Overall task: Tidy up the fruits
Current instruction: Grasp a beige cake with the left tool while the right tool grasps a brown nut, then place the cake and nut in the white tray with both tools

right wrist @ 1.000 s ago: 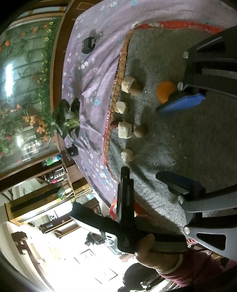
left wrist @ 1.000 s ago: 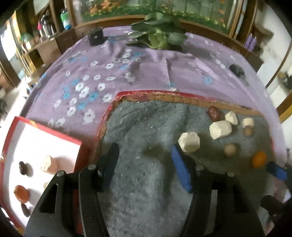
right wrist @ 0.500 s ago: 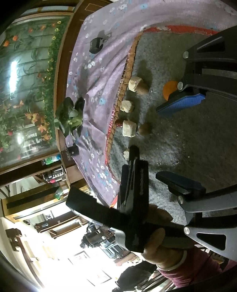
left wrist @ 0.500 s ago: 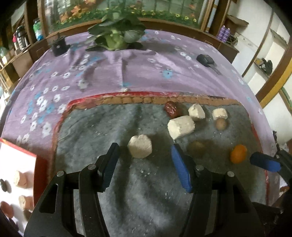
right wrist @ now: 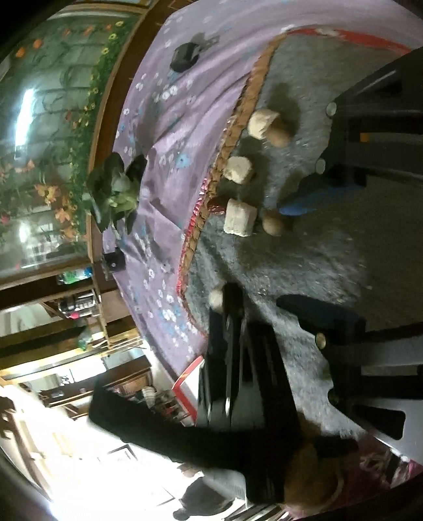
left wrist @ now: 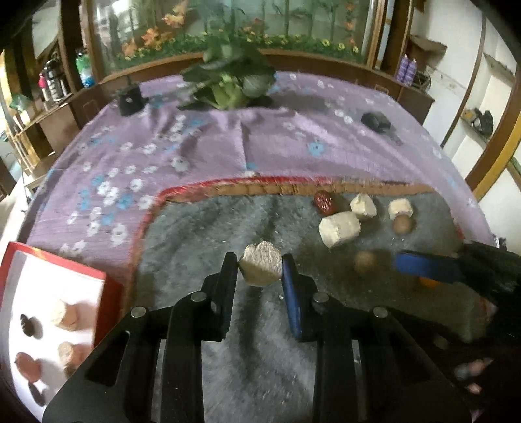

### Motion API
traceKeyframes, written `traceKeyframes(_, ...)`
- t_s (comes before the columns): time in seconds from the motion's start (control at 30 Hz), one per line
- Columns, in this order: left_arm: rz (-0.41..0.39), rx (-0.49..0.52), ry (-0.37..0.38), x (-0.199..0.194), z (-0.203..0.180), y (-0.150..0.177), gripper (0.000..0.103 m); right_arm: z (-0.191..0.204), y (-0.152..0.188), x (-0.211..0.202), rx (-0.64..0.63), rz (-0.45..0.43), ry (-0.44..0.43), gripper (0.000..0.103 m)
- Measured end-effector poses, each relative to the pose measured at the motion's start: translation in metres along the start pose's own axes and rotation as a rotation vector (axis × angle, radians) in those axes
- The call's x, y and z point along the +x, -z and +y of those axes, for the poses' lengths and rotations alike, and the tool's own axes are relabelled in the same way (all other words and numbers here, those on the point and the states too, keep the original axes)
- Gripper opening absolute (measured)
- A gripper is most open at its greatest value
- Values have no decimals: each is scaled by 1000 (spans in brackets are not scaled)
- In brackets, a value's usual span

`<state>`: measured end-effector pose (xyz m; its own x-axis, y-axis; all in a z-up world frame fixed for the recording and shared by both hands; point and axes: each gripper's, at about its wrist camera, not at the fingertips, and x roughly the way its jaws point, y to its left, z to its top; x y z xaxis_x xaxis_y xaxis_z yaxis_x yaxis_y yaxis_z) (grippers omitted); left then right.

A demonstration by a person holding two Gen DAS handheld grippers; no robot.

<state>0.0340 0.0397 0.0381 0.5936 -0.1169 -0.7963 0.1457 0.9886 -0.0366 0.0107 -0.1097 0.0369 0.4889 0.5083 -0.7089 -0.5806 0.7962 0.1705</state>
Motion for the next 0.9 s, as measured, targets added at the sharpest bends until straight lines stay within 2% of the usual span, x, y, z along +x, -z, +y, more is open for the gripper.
traceKeyframes(0.17,-14,-18,-11,-13,7,5,26,-9,-6,24,5,33,55,42)
traceKeyframes(0.23,-14,-29,-5,-15,9,8,26,-14,-6,35,13,61,77,23)
traceKeyframes(0.37,-14,-41,-20,-21,12,14,26,-14,-2,36,13,63,93,22)
traceKeyframes(0.47,-20,-60,-36,-28,17,19,26,-7,-1,23,21,32,81,22)
traceKeyframes(0.7,-47,-97,-96,-52,32,36,26,34,-1,-8,21,-40,19,22)
traceKeyframes(0.9,-69,-133,-145,-77,55,57,26,75,-2,-8,-30,-49,-27,21)
